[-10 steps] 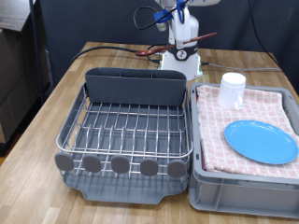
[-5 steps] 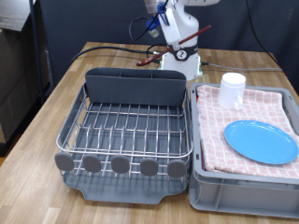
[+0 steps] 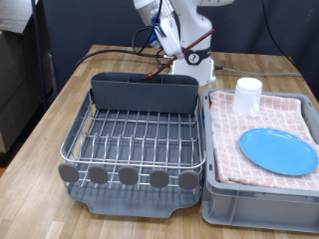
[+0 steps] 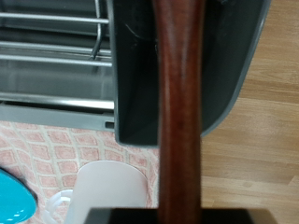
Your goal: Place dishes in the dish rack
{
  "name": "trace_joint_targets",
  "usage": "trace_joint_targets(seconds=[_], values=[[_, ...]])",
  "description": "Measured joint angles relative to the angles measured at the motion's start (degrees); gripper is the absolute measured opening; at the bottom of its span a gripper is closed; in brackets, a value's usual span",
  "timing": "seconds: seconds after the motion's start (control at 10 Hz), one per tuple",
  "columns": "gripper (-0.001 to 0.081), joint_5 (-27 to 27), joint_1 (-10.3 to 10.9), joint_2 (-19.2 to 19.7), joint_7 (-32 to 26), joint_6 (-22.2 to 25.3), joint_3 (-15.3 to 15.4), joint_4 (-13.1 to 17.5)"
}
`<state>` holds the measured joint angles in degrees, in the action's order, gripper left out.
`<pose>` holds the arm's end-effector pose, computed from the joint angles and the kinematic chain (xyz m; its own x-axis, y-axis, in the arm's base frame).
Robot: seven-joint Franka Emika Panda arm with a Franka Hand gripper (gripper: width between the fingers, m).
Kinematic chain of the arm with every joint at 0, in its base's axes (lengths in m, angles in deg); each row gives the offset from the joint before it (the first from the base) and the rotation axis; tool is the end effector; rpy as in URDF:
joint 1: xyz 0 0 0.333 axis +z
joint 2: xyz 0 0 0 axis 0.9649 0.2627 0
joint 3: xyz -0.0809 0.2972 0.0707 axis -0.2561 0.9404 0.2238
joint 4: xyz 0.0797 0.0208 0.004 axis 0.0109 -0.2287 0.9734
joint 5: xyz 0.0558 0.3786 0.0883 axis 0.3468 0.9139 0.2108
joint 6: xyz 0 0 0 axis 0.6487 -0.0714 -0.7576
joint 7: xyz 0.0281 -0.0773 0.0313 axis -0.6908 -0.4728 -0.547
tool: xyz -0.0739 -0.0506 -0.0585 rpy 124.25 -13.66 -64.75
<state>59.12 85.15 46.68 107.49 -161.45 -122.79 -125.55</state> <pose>0.3151 -0.1075 0.3214 -0.6117 -0.6748 -0.4129 -0.7911 0.5240 0.3156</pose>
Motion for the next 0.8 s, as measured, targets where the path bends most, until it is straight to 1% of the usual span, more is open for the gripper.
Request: trace_joint_targets(seconds=[0.2,0.5,0.7,0.8], values=[[0.0088,1.0,0.7,2.4,-2.8,1.1,-3.2,1.2],[0.0088,1.3,1.1,5.3,-5.8,0.8,-6.6,2.2],[0.0088,1.2,1.1,6.7,-6.9,-0.9,-7.3,2.3],[0.0088,1.1,1.1,7.1,-6.9,-1.5,-7.1,2.3]])
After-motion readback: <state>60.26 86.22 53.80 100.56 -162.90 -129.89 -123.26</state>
